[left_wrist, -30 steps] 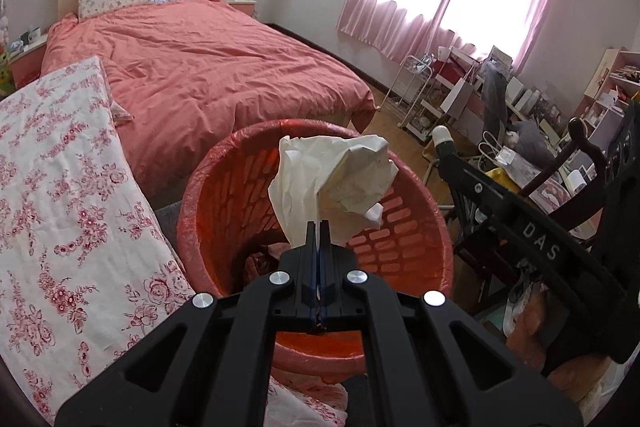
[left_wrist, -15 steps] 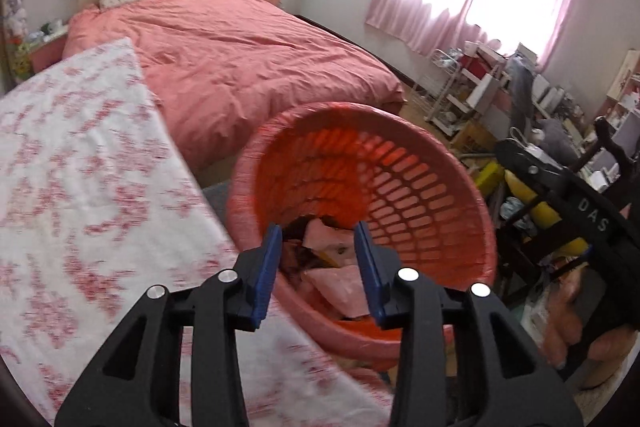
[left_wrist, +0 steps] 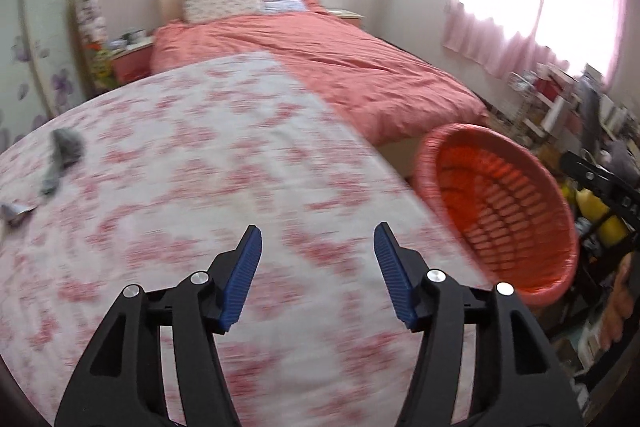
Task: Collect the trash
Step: 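Grasp the white-and-orange snack wrapper on the bedspread with the left gripper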
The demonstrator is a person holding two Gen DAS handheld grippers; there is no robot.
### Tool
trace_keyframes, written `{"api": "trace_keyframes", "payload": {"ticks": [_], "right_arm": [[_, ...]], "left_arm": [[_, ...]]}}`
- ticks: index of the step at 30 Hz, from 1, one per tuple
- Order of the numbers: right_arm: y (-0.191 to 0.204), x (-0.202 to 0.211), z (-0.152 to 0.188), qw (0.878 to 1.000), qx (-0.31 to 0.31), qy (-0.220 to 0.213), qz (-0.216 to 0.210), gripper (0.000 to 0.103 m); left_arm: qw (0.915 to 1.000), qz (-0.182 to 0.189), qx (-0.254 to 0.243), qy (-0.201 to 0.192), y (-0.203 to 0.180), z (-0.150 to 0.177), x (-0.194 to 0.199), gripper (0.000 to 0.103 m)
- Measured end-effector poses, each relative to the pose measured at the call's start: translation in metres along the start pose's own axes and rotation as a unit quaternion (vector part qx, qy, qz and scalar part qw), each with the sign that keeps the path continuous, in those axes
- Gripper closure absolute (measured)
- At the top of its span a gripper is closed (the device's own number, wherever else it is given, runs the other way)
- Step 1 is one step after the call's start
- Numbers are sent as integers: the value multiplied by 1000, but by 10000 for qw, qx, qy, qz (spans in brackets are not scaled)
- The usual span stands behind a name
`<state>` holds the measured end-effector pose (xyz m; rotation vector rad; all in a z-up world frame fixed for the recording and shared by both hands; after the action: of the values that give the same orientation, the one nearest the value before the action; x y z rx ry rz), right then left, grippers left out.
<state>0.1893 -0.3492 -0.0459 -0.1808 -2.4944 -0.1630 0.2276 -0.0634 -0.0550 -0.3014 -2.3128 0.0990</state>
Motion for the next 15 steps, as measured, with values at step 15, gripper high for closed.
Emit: {"api": "trace_keyframes", "payload": {"ticks": [15], "right_arm": [[145,-16,-3,9925,906,237,-786,51]], "left_arm": [[9633,-1633,1992,-756,251,-25,65,36]]}}
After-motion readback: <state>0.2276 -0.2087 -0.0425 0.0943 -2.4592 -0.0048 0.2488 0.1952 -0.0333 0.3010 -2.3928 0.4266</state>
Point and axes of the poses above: each gripper's, at about its wrist camera, not at the fingertips, and x roughly against the way its jaws point, y to its left, z to its underside, the point moved 6 cm from there along -x, roughly the way its jaws point, and after that the axes turned 8 degrees about x, right-handed, at the moved point
